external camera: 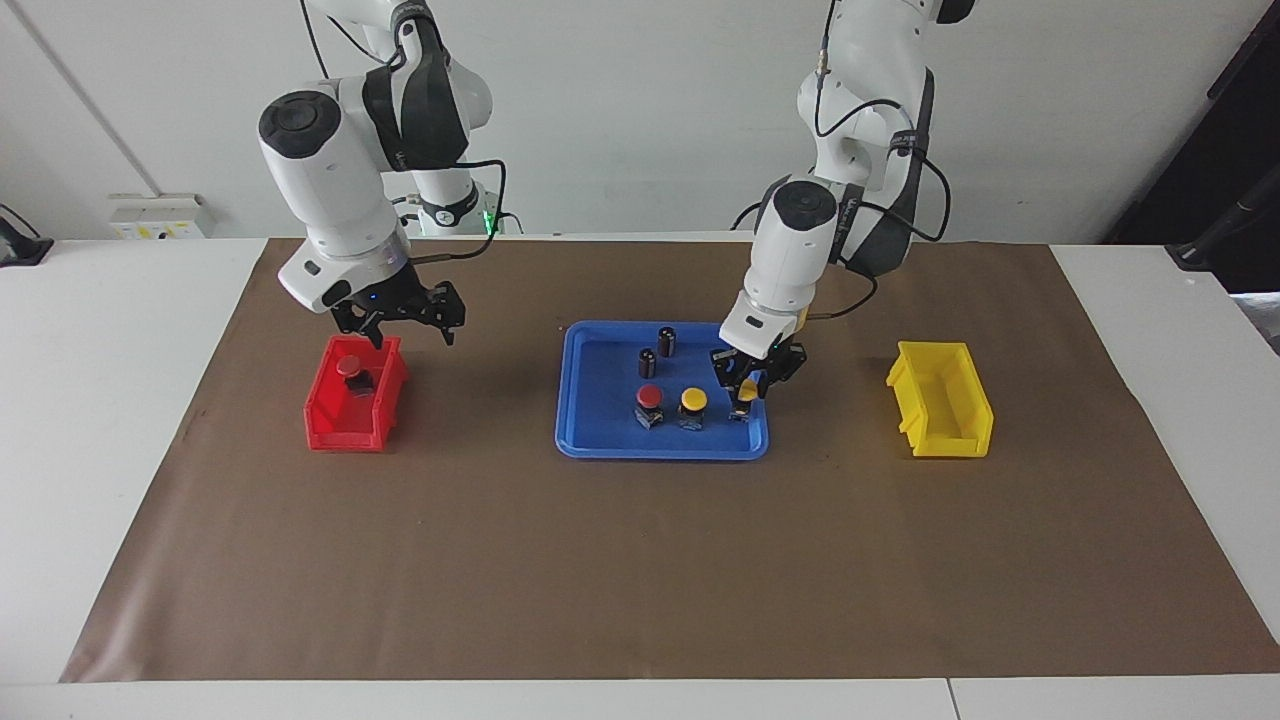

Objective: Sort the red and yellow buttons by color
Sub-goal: 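Carry the yellow button to the yellow bin while the right gripper reaches the red button, then grasp and lift the red button with the right gripper while the left gripper releases, then carry the red button to the red bin while the left gripper reaches the yellow button, then grasp the yellow button with the left gripper while the right gripper releases the red button, then carry the yellow button to the yellow bin while the right gripper withdraws, then lower the yellow button into the yellow bin and open the left gripper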

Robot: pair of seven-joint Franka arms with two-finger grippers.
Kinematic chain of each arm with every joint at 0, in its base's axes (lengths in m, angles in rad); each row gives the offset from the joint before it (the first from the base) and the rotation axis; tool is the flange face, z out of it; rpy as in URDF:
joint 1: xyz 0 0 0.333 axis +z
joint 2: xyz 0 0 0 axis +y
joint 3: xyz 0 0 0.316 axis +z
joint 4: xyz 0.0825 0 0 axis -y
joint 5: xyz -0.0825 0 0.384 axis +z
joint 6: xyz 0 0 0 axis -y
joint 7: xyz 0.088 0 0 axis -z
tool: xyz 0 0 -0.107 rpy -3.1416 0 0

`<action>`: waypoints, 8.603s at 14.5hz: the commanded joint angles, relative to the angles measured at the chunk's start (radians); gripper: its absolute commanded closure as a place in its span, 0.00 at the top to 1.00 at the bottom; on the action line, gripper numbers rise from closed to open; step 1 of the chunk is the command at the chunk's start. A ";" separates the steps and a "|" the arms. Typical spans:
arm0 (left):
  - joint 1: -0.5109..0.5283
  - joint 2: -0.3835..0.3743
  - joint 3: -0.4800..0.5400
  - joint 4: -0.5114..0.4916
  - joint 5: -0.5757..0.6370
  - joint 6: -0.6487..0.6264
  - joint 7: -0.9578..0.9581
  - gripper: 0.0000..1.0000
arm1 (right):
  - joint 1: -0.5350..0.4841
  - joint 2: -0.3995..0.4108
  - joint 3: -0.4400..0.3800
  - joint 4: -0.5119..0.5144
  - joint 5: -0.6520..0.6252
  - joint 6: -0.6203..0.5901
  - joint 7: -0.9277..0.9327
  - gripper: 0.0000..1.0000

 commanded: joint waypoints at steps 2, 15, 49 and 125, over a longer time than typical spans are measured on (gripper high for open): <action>0.156 -0.096 0.012 0.145 -0.010 -0.267 0.193 0.31 | 0.020 0.023 0.000 0.056 0.010 -0.019 0.058 1.00; 0.487 -0.209 0.013 -0.181 -0.010 -0.085 0.612 0.30 | 0.407 0.332 0.003 0.176 0.006 0.315 0.598 1.00; -0.048 0.094 -0.013 0.081 0.003 0.101 -0.128 0.89 | -0.096 -0.075 -0.004 -0.141 -0.042 0.048 -0.203 0.09; 0.512 -0.062 -0.008 -0.101 0.010 0.019 0.441 0.56 | -0.287 -0.049 -0.011 0.213 -0.063 -0.292 -0.201 0.99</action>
